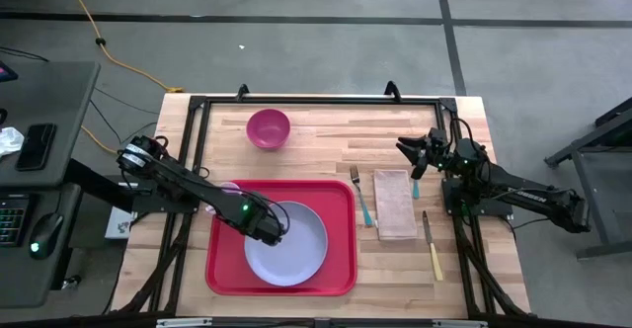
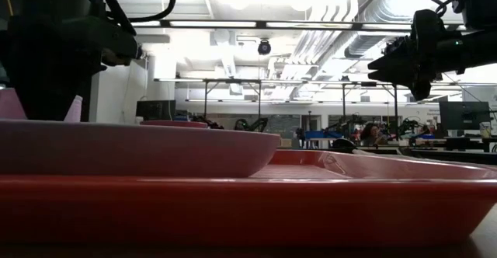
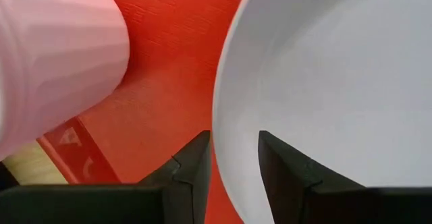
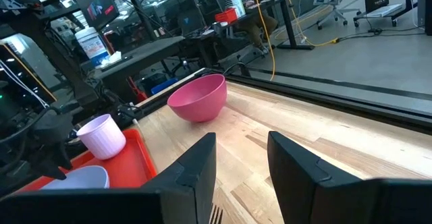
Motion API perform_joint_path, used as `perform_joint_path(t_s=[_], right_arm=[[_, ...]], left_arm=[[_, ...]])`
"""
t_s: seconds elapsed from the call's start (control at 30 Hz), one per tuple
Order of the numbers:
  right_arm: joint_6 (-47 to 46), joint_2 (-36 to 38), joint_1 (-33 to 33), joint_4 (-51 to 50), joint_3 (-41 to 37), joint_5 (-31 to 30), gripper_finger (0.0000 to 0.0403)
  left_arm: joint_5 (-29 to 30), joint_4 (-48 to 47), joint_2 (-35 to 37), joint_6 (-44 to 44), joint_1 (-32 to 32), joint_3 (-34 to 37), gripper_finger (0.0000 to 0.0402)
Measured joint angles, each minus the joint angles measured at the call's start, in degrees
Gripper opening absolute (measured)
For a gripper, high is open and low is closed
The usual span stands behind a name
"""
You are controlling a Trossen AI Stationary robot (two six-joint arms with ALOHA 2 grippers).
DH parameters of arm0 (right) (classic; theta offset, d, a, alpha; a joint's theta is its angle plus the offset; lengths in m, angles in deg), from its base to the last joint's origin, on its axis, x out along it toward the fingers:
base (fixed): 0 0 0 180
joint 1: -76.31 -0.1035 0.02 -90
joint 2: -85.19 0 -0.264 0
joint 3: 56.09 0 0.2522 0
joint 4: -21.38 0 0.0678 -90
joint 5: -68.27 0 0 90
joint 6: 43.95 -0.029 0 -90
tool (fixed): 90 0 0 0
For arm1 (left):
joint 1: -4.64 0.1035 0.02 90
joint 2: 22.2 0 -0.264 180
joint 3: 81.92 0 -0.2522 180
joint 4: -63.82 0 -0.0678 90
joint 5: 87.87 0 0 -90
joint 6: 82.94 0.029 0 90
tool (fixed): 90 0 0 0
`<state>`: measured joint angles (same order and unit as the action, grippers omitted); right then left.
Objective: Set up tray
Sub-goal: Put the pink bowl on the white plate on the red tray
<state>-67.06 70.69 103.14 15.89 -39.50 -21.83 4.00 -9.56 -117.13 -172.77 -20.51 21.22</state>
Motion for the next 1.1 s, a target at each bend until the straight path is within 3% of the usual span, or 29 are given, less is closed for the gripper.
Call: perform_joint_path(t_s=[0.3, 0.6, 0.87, 1.1], right_arm=[[-0.08, 0.0, 0.0, -0.02, 0.0, 0.02, 0.0112], [-0.44, 0.0, 0.0, -0.27, 0.0, 0.02, 0.0112], [-0.33, 0.0, 0.02, -0.28, 0.0, 0.04, 0.0112], [-0.26, 0.0, 0.0, -0.28, 0.0, 0.04, 0.0112]], left_arm=[[2.64, -1.3, 0.07, 2.85, 0.01, -5.36, 0.0152], [5.72, -13.14, 0.11, 3.38, 0.0, -14.88, 0.0152], [11.82, -19.81, 0.15, 6.02, 0.0, -23.95, 0.0152], [12.64, -23.27, 0.15, 4.54, -0.02, -30.44, 0.0152]])
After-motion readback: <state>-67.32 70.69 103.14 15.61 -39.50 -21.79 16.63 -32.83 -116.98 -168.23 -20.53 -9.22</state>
